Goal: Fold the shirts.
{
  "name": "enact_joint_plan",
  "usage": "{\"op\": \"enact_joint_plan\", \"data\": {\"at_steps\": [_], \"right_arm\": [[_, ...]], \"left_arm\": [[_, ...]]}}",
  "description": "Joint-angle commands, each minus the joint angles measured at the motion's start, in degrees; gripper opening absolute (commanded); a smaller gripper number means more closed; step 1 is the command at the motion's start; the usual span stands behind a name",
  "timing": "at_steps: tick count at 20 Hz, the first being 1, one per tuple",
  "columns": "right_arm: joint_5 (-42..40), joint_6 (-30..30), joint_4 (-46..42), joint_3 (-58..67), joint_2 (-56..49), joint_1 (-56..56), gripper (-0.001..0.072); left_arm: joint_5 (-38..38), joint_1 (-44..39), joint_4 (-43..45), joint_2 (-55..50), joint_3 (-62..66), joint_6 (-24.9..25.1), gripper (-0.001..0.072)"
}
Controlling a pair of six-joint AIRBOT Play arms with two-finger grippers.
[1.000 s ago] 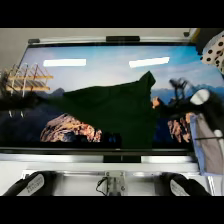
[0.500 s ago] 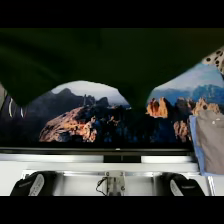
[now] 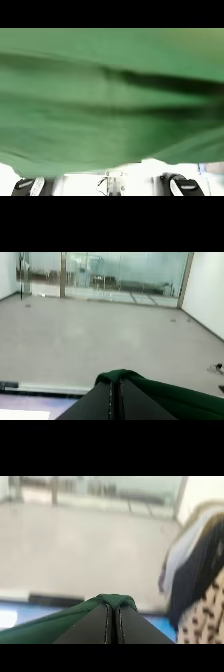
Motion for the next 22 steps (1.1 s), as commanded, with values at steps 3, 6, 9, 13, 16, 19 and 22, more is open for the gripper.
{"op": "enact_joint_plan", "data": {"at_steps": [3, 6, 9, 13, 16, 19, 22], "right_arm": [[24.7, 0.3, -3.2, -5.9, -10.3, 0.0, 0.0059], [18.2, 1.1, -3.1, -21.1, -15.6, 0.0, 0.0058], [-1.2, 5.3, -2.4, -34.4, -23.4, 0.0, 0.0058], [-21.0, 11.5, 1.0, -34.1, -38.0, 0.0, 0.0058], [-33.6, 11.5, 7.6, -34.1, -44.7, 0.0, 0.0059], [-41.2, 11.5, 8.9, -34.1, -49.2, 0.0, 0.0059], [-47.2, 11.9, 8.9, -34.1, -52.0, -0.1, 0.0059]], "left_arm": [[-7.8, 0.0, 1.6, -0.5, -18.3, 6.3, 0.0032], [-6.6, 0.0, 0.8, -4.5, -34.7, 7.3, 0.0031], [2.9, -1.9, -0.2, -14.5, -46.2, 7.8, 0.0031], [13.3, -5.7, -0.2, -34.6, -41.9, 7.8, 0.0032], [16.9, -6.8, -3.1, -47.9, -33.1, 7.8, 0.0033], [19.6, -7.9, -6.2, -57.4, -25.0, 7.8, 0.0032], [25.7, -9.0, -6.3, -62.3, -21.7, 7.8, 0.0033]]}}
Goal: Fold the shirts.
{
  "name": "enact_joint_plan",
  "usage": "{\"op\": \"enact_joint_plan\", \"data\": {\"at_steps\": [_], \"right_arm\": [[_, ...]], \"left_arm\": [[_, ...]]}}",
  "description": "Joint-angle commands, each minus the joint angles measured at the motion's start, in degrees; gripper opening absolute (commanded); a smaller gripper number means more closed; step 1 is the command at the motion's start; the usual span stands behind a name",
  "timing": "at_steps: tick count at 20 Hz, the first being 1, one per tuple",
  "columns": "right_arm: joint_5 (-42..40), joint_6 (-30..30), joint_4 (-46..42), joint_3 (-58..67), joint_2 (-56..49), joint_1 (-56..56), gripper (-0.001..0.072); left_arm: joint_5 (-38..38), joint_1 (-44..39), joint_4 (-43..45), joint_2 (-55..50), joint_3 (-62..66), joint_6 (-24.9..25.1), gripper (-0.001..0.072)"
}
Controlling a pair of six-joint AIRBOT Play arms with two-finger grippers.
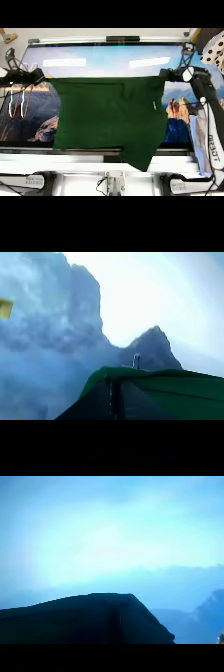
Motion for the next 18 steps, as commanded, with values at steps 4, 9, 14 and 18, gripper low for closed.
{"op": "enact_joint_plan", "data": {"at_steps": [4, 9, 14, 18], "right_arm": [[-11.3, 2.5, 1.5, -0.1, -4.5, -0.1, 0.0058], [6.0, 2.2, 0.6, -0.1, -3.1, -0.2, 0.0059], [29.8, -3.1, -1.6, -0.4, 0.1, 0.0, 0.0059], [33.6, -2.1, -1.5, -5.2, -0.1, 0.0, 0.0059]], "left_arm": [[10.6, -1.3, -3.7, -9.1, 4.1, 0.0, 0.0032], [-4.7, -1.6, -0.9, -9.8, 4.1, 0.2, 0.0032], [-28.0, 1.1, 5.1, -8.0, 2.9, 0.2, 0.0032], [-30.5, -0.4, 5.1, -8.0, -2.0, 0.0, 0.0032]]}}
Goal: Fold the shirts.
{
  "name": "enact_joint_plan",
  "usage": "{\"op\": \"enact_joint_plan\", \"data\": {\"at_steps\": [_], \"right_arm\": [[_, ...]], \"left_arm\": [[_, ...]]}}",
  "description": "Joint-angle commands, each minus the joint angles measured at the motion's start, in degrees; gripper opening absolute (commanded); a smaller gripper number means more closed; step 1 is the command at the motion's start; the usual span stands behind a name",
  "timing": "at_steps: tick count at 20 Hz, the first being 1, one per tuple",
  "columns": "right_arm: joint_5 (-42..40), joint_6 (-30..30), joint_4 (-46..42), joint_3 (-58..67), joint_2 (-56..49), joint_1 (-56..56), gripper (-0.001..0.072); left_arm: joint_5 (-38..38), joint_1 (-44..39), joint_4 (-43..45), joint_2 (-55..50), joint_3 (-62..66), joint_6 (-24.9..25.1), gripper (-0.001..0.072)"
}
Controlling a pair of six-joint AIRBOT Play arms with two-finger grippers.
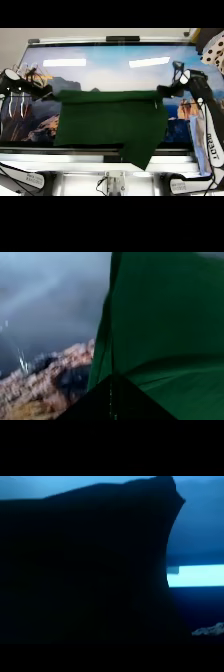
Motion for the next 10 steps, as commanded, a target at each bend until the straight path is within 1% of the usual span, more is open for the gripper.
{"op": "enact_joint_plan", "data": {"at_steps": [1, 7, 10], "right_arm": [[6.4, 0.0, 0.4, -3.1, 0.2, 0.1, 0.0059], [3.9, 1.7, -0.9, -3.5, 0.2, 0.1, 0.0059], [3.5, 2.1, -4.4, -3.5, 0.2, 0.1, 0.0059]], "left_arm": [[-5.9, -0.9, 0.9, 0.1, -3.5, -0.2, 0.0032], [-5.9, -0.9, 1.6, 0.1, -5.6, -0.6, 0.0032], [-6.0, 0.0, 1.6, 0.2, -5.2, -0.5, 0.0031]]}}
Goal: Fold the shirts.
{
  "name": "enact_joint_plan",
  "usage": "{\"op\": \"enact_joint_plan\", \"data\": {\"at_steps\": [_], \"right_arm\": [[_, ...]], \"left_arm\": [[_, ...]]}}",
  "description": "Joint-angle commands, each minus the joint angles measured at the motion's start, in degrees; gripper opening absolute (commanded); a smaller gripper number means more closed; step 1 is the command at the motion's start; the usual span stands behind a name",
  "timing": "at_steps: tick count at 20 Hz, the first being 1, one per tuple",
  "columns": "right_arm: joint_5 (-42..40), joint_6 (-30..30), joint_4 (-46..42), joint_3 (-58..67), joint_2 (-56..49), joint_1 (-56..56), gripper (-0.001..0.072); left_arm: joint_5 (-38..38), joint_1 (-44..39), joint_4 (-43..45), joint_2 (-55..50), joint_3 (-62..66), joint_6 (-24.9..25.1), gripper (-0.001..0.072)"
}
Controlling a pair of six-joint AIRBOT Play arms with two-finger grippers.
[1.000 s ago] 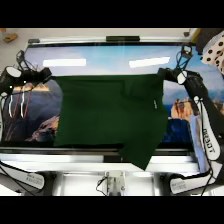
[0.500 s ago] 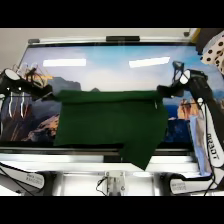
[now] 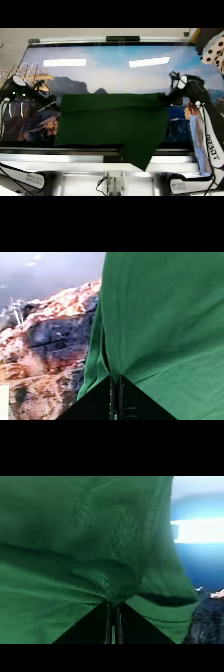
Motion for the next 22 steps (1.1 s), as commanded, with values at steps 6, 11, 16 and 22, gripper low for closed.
{"op": "enact_joint_plan", "data": {"at_steps": [6, 11, 16, 22], "right_arm": [[-3.9, 1.4, -2.4, -0.2, -0.7, 0.0, 0.0059], [-2.9, 1.6, -0.4, -0.1, -1.4, 0.0, 0.0201], [5.4, -0.9, -5.9, 2.3, 2.6, -0.2, 0.0478], [20.9, -7.8, -6.6, 1.0, 11.0, -11.6, 0.0478]], "left_arm": [[0.2, -0.1, 0.4, -1.0, -0.2, 0.1, 0.0032], [0.0, -1.5, -0.4, -1.8, -0.2, 0.0, 0.0073], [-9.4, 1.6, -0.5, -1.0, 4.2, -0.4, 0.0439], [-11.5, 9.3, -0.5, 12.0, -7.9, 2.7, 0.0438]]}}
